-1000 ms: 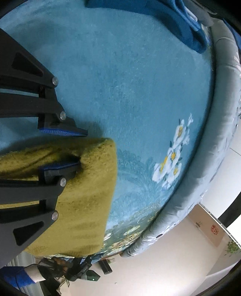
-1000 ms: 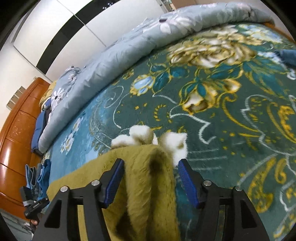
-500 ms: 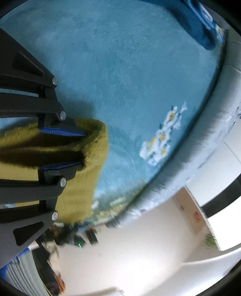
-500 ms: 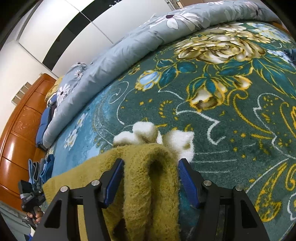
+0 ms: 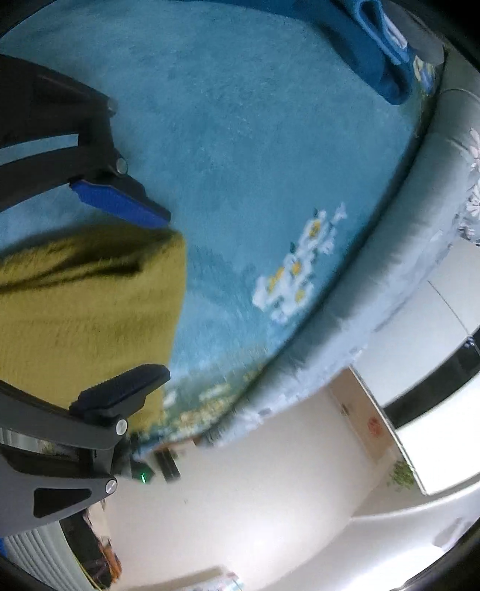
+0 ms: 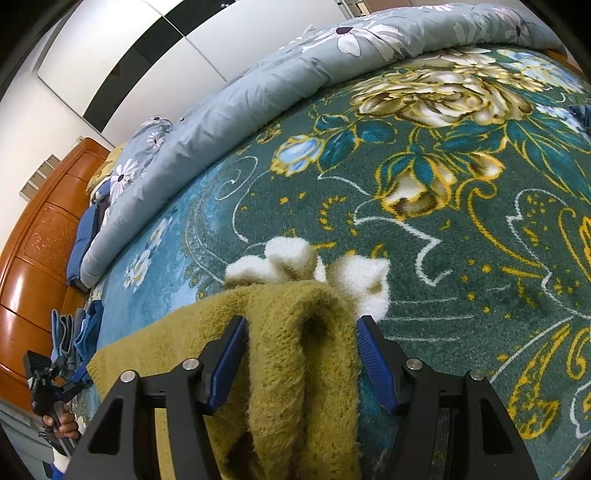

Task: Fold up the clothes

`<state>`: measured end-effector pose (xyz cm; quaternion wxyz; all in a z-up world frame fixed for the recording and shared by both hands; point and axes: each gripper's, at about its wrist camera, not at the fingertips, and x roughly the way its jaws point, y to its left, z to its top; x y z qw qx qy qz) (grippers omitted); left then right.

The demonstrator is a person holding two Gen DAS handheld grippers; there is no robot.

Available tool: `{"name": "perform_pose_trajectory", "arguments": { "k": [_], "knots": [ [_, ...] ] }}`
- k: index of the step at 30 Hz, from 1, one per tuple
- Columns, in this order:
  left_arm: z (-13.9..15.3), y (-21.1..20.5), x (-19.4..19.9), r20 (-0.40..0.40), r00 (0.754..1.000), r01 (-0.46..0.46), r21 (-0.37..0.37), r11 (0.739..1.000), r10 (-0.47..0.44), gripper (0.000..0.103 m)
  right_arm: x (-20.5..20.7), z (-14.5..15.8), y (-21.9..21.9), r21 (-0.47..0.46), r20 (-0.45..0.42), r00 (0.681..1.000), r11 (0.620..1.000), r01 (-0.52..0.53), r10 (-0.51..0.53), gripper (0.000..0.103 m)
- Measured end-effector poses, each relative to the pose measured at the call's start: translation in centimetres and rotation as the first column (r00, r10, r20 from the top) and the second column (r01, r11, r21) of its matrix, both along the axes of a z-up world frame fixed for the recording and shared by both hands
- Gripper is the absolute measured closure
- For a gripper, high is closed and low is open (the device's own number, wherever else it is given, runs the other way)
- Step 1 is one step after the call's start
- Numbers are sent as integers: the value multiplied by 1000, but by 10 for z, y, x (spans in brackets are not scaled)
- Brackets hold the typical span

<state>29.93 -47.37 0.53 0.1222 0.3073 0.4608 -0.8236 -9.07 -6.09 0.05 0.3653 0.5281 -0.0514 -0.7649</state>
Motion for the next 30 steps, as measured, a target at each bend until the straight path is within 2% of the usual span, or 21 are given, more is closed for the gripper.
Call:
{"name": "perform_pose_trajectory", "arguments": {
  "k": [5, 9, 10, 11, 12, 14, 16, 18, 20, 27, 30],
  "knots": [
    [-32, -6, -21, 98, 995, 1, 49, 999, -6, 27, -1, 0, 0, -5, 8, 1000, 1000, -3, 3, 39],
    [-39, -10, -20, 52, 999, -19, 85, 996, 14, 30, -1, 0, 1, -18, 19, 1000, 1000, -7, 7, 41],
    [-41, -11, -20, 39, 999, -23, 100, 995, 20, 35, -2, 0, 1, -22, 21, 1000, 1000, -9, 10, 42],
    [-43, -12, -20, 32, 999, -24, 113, 993, 21, 53, -2, 0, 1, -26, 25, 1000, 1000, -11, 12, 47],
    [-46, -11, -21, 45, 999, -27, 114, 993, 22, 66, -2, 0, 1, -26, 27, 1000, 1000, -11, 12, 51],
    [-49, -7, -25, 74, 997, -34, 96, 995, 27, 72, -2, -1, 1, -28, 33, 999, 1000, -12, 12, 58],
    [-44, -1, -27, 74, 997, -37, 47, 998, 33, 76, -3, -1, 2, -30, 37, 999, 999, -12, 13, 62],
    [-35, 4, -28, 70, 997, -41, 1, 999, 41, 78, -1, 2, 1, -38, 28, 999, 999, -14, 15, 76],
    [-26, 4, -29, 54, 998, -44, -23, 999, 45, 79, 0, 8, 2, -53, 13, 1000, 998, -13, 14, 81],
    [11, -12, -37, -22, 998, -63, -90, 994, 61, 80, -11, 36, -3, -111, -32, 999, 993, -31, 27, 84],
    [18, -21, -51, -10, 997, -76, -121, 990, 75, 80, -22, 45, -14, -111, -55, 998, 993, -33, 27, 84]
  ]
}}
